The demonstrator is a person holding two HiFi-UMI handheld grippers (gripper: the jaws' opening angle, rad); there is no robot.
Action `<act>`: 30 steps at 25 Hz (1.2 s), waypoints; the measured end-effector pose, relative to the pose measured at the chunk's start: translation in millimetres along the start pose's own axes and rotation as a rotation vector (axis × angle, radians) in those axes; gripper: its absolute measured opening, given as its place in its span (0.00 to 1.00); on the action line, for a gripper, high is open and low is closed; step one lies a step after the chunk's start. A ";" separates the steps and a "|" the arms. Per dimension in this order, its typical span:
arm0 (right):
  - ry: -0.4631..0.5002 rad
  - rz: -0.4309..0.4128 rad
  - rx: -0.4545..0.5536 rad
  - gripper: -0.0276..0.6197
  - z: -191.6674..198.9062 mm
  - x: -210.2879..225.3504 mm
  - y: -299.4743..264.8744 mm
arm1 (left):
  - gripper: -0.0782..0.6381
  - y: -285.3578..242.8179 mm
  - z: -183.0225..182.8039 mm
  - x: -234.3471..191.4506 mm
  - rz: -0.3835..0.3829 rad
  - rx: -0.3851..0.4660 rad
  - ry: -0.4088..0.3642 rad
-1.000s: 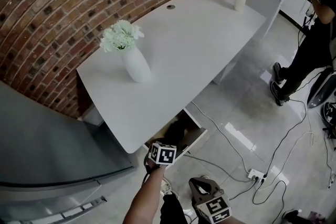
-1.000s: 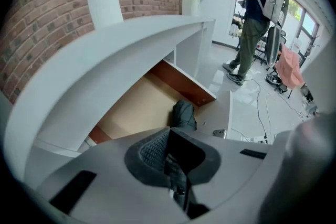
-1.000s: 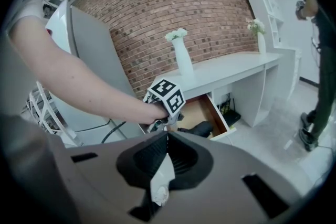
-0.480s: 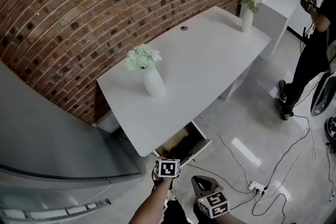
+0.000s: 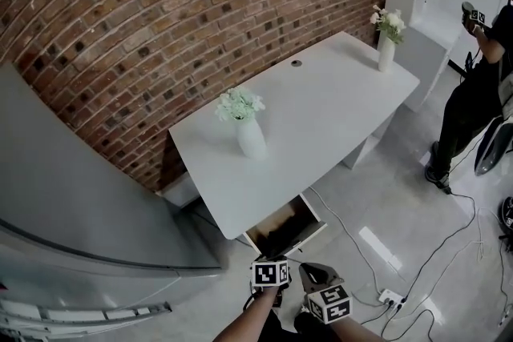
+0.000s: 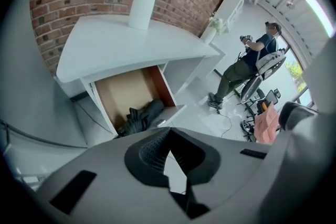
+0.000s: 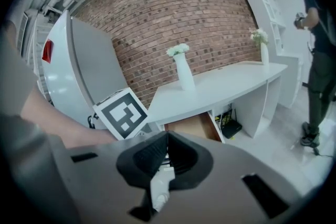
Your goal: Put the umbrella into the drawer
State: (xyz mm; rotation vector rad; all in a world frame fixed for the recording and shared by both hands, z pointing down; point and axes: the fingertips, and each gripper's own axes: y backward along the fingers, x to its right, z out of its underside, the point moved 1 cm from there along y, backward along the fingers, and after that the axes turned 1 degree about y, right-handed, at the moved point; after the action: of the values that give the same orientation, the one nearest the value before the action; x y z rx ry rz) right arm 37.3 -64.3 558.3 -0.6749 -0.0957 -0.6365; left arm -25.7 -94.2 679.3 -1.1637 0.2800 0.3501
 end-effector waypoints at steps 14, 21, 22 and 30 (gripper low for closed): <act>0.130 -0.050 0.029 0.07 -37.0 -47.9 -12.0 | 0.12 76.5 -13.8 20.2 0.128 0.174 0.147; 0.207 -0.003 -0.003 0.07 -48.2 -52.3 -27.6 | 0.12 112.6 -24.4 -15.0 0.038 0.244 0.062; 0.204 0.010 -0.027 0.07 -43.0 -49.8 -31.1 | 0.12 112.9 -22.3 -20.2 0.038 0.242 0.059; 0.127 0.052 -0.212 0.07 1.1 -49.6 -55.7 | 0.12 97.0 22.3 -61.5 0.033 0.128 0.059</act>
State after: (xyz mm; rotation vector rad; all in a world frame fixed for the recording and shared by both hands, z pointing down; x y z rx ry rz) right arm -34.8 -71.3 576.0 -0.8366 0.1079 -0.6429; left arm -120.6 -46.9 630.0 -1.0454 0.3681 0.3230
